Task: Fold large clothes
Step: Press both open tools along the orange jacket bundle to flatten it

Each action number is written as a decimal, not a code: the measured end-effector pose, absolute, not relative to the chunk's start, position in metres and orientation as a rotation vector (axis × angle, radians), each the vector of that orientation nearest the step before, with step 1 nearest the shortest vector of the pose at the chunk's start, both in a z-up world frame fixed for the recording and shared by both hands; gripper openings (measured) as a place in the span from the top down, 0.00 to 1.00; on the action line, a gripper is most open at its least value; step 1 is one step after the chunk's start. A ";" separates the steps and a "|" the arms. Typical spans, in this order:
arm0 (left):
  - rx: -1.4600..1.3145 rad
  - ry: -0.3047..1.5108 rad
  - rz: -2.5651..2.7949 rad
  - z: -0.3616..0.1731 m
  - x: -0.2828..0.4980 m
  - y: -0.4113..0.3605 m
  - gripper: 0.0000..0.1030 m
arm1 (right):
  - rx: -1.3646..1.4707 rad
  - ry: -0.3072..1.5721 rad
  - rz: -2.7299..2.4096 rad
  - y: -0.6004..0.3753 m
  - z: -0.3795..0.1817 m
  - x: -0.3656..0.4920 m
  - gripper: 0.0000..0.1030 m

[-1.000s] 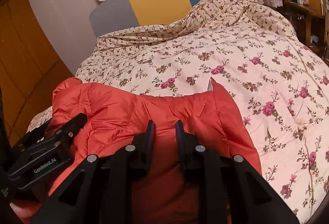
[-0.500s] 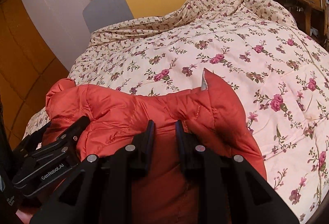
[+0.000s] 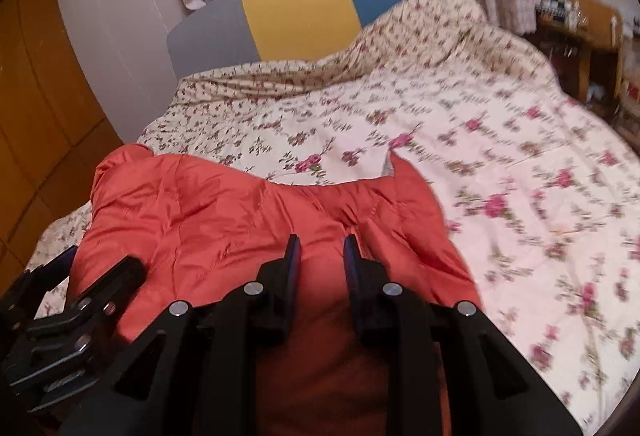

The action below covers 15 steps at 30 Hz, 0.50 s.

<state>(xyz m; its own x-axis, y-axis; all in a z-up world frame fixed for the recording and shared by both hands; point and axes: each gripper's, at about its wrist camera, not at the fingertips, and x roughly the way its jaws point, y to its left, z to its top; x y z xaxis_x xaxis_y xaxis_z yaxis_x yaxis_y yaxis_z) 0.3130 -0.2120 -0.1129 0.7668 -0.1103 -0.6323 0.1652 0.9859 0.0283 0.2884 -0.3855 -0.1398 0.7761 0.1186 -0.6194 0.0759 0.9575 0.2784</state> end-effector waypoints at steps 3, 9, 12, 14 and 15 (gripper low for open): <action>0.051 0.630 -0.170 -0.117 0.283 -0.208 0.03 | 0.263 0.647 -0.013 -0.383 -0.139 0.271 0.73; 0.062 0.563 -0.188 -0.126 0.270 -0.213 0.03 | 0.274 0.640 -0.017 -0.382 -0.146 0.269 0.72; 0.069 0.573 -0.190 -0.129 0.275 -0.216 0.03 | 0.285 0.651 -0.014 -0.385 -0.151 0.272 0.72; 0.068 0.573 -0.196 -0.132 0.278 -0.217 0.03 | 0.281 0.666 -0.019 -0.384 -0.154 0.276 0.72; 0.065 0.576 -0.201 -0.134 0.279 -0.217 0.03 | 0.280 0.669 -0.022 -0.385 -0.156 0.276 0.72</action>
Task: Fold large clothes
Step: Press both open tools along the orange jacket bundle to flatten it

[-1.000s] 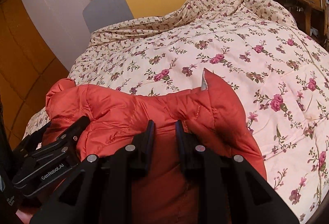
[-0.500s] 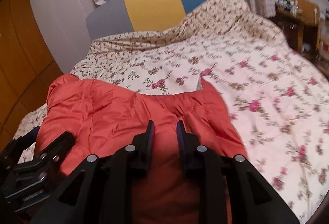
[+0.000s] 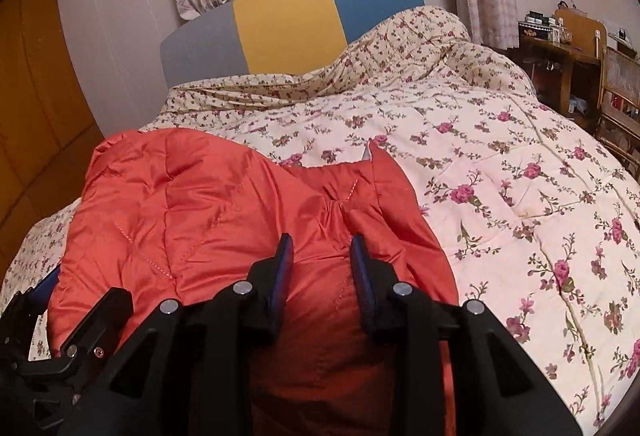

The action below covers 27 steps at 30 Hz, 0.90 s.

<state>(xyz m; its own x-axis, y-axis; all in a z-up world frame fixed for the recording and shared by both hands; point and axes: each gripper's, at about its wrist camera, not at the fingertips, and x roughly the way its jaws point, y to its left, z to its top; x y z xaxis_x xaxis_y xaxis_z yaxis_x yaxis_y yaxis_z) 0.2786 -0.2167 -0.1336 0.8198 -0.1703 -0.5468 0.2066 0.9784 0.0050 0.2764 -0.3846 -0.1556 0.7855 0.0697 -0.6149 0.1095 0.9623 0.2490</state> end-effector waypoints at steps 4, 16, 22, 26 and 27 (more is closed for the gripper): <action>0.058 0.596 -0.214 -0.137 0.284 -0.216 0.03 | 0.294 0.671 -0.015 -0.387 -0.159 0.277 0.72; 0.054 0.587 -0.245 -0.126 0.265 -0.205 0.03 | 0.288 0.630 -0.026 -0.387 -0.154 0.266 0.70; -0.027 0.629 -0.281 -0.122 0.249 -0.174 0.03 | 0.269 0.606 -0.066 -0.382 -0.148 0.254 0.56; -0.075 0.657 -0.267 -0.119 0.243 -0.154 0.03 | 0.290 0.630 -0.109 -0.387 -0.147 0.248 0.37; -0.082 0.657 -0.249 -0.118 0.241 -0.148 0.03 | 0.313 0.639 -0.110 -0.389 -0.147 0.245 0.33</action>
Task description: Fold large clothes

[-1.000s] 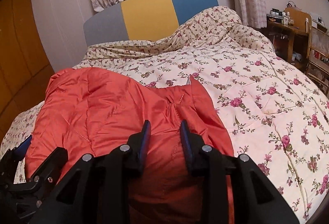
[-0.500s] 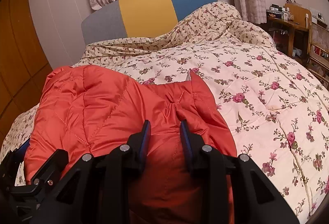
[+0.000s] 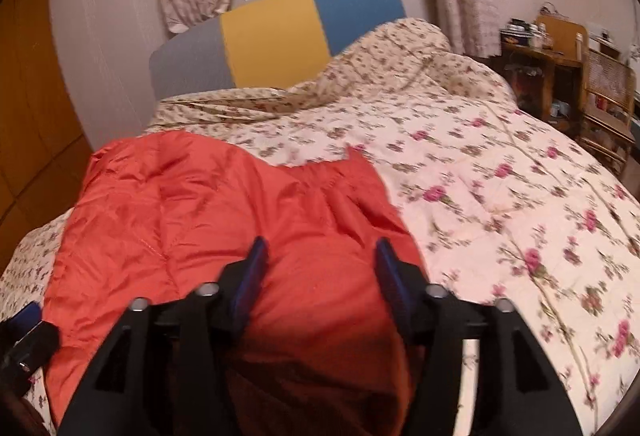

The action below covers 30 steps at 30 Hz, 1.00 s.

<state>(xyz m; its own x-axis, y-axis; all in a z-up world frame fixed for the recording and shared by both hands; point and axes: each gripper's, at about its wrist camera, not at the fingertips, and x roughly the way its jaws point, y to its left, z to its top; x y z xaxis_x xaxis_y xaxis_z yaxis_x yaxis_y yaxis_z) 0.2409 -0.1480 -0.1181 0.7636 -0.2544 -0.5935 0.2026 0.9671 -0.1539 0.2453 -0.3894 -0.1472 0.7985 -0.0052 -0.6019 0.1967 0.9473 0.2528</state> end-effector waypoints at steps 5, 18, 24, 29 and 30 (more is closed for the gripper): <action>-0.140 0.690 -0.232 -0.121 0.240 -0.128 0.03 | 0.354 0.666 -0.104 -0.392 -0.141 0.233 0.32; -0.204 0.754 -0.256 -0.120 0.243 -0.118 0.03 | 0.345 0.712 -0.071 -0.378 -0.115 0.209 0.18; -0.238 0.781 -0.278 -0.120 0.250 -0.114 0.03 | 0.331 0.736 -0.027 -0.377 -0.117 0.208 0.15; -0.248 0.808 -0.317 -0.121 0.257 -0.111 0.03 | 0.324 0.792 -0.026 -0.387 -0.125 0.212 0.13; -0.250 0.814 -0.324 -0.121 0.259 -0.110 0.03 | 0.336 0.798 -0.019 -0.391 -0.127 0.213 0.11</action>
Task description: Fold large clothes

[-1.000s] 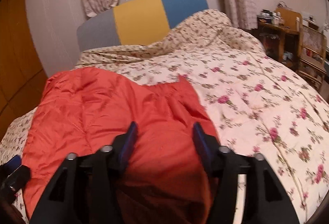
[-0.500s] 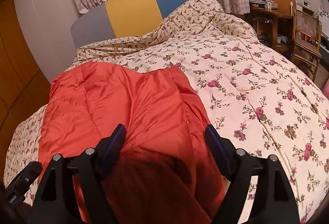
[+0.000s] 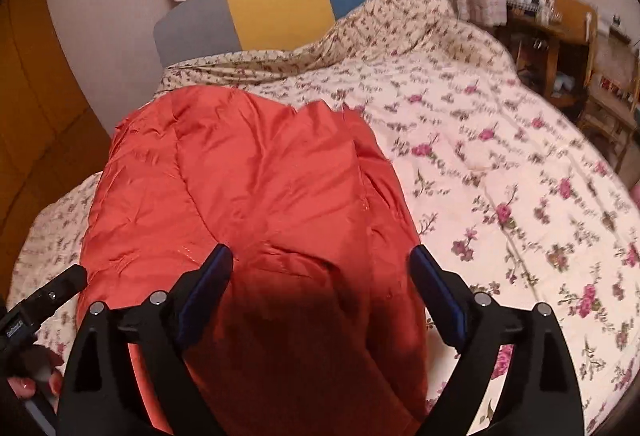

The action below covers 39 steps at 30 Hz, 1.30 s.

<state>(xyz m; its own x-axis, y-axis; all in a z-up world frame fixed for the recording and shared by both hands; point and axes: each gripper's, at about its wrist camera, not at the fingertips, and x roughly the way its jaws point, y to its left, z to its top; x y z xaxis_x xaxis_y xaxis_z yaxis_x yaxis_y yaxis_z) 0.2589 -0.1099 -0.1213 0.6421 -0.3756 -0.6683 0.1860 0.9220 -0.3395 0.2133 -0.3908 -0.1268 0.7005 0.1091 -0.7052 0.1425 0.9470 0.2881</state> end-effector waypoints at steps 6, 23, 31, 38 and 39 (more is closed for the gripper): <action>-0.286 0.873 -0.403 -0.126 0.271 -0.103 0.03 | 0.367 0.853 0.088 -0.411 -0.135 0.225 0.04; -0.357 0.991 -0.578 -0.147 0.286 -0.125 0.04 | 0.673 1.020 0.453 -0.428 -0.181 0.267 0.19; -0.221 0.878 -0.577 -0.117 0.261 -0.131 0.23 | 0.655 0.932 0.472 -0.414 -0.156 0.245 0.34; -0.195 0.781 -0.519 -0.096 0.237 -0.085 0.24 | 0.650 0.889 0.522 -0.362 -0.144 0.240 0.34; -0.193 0.771 -0.508 -0.094 0.237 -0.076 0.24 | 0.632 0.880 0.534 -0.348 -0.140 0.240 0.34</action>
